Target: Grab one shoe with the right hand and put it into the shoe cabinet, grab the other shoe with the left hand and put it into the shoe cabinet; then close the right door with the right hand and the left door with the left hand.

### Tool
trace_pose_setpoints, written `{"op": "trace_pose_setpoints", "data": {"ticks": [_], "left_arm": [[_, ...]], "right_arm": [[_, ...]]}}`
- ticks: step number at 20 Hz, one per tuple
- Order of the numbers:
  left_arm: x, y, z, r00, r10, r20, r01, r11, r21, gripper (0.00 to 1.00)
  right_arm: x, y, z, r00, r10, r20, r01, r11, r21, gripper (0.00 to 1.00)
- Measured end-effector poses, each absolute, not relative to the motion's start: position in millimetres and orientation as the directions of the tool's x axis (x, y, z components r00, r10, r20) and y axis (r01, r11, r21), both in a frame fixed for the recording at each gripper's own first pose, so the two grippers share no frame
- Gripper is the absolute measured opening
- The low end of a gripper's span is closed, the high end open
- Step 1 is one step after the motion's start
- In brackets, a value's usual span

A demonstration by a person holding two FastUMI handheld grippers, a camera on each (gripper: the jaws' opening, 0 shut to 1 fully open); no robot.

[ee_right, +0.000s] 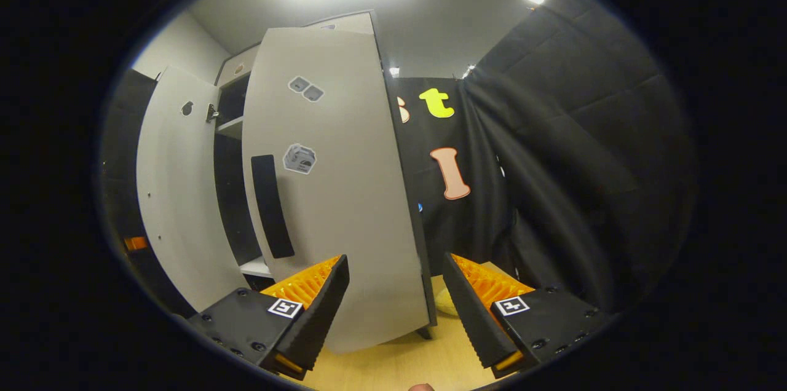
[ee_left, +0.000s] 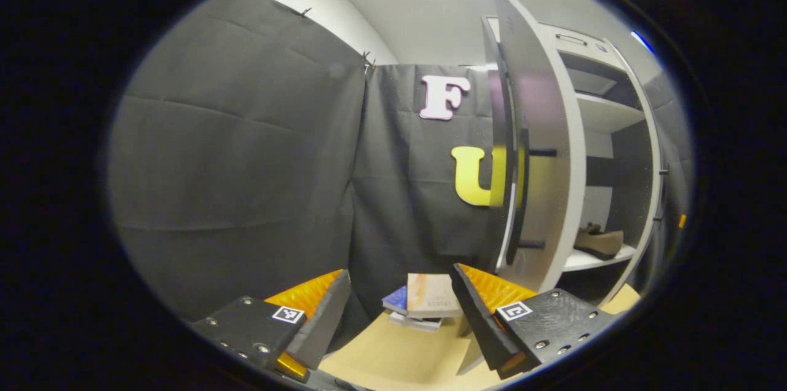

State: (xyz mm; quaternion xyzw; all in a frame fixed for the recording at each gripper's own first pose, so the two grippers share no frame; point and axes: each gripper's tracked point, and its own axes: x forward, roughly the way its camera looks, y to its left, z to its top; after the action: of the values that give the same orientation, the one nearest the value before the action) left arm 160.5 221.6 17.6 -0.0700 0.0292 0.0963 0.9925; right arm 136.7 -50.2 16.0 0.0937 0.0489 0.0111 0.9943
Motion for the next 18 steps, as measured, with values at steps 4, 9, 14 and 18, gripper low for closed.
{"op": "trace_pose_setpoints", "data": {"ticks": [4,9,14,18], "left_arm": [[191,196,40,0.99,0.137,-0.031,-0.14,0.979,-0.145,1.0],[192,184,49,0.99,0.139,-0.003,-0.138,0.986,-0.089,1.0],[188,155,56,0.996,0.085,0.004,-0.085,0.995,-0.057,1.0],[187,116,58,1.0,0.008,0.012,-0.007,0.996,-0.086,1.0]], "right_arm": [[118,-92,14,0.995,-0.068,-0.077,0.075,0.992,0.097,0.98],[111,-109,8,0.994,-0.081,-0.07,0.087,0.992,0.089,0.97],[119,-104,-2,0.996,-0.04,-0.083,0.049,0.993,0.106,0.98],[123,-99,-2,0.996,-0.008,-0.084,0.015,0.996,0.086,0.98]]}}
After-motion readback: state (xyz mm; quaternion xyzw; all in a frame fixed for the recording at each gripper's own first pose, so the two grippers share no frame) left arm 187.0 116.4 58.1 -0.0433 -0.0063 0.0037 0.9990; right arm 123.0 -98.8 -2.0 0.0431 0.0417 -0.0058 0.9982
